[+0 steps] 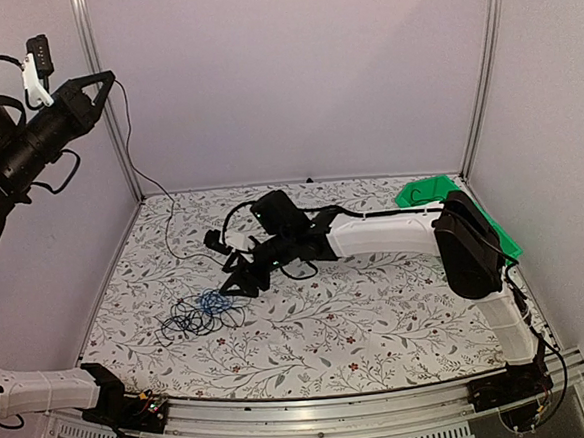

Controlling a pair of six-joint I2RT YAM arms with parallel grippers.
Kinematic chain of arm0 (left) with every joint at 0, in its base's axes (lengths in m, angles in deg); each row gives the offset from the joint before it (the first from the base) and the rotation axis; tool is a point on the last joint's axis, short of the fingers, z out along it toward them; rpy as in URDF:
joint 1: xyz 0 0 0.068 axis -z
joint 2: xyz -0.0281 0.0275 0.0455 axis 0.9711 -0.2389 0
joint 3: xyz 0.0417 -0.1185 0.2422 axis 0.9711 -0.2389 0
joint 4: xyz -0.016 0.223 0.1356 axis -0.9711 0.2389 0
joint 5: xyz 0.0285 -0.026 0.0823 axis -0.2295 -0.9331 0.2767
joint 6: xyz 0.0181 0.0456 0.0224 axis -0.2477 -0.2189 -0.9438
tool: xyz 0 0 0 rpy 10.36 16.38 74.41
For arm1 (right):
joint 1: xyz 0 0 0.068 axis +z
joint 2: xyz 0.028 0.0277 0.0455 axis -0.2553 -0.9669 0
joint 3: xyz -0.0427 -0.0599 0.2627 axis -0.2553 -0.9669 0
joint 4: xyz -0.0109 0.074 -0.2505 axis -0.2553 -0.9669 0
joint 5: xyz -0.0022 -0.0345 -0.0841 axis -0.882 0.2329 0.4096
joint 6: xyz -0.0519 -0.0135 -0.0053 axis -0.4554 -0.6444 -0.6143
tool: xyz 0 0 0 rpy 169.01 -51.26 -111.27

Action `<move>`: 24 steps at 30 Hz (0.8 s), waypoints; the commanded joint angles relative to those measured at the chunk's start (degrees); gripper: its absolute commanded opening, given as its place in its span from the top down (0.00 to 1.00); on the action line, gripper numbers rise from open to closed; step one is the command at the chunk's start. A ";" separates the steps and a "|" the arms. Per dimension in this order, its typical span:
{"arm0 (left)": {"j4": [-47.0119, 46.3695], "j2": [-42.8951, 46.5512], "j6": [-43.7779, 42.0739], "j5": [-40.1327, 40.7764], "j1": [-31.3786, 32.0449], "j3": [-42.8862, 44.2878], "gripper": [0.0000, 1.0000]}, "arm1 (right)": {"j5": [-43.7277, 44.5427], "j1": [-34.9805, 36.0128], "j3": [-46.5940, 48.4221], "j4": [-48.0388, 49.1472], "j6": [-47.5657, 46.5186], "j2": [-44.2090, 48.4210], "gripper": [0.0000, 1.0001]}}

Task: Untangle the cables

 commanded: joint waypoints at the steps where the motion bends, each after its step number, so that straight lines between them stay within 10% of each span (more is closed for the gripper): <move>1: -2.41 1.19 0.92 0.38 0.56 -0.94 1.00 | -2.41 -0.15 3.59 -2.49 0.64 1.54 0.33; 8: -2.24 1.14 1.28 0.00 0.50 -0.79 1.00 | 2.03 -0.15 9.98 -3.01 2.23 -1.70 0.34; 17: -1.40 1.74 1.51 1.19 0.50 -2.27 1.00 | 6.63 -0.56 11.29 -2.38 1.42 -1.40 0.91; 24: -2.43 2.72 2.67 1.33 0.52 -4.41 1.00 | 7.44 -1.02 9.59 -2.51 -0.94 -0.76 0.41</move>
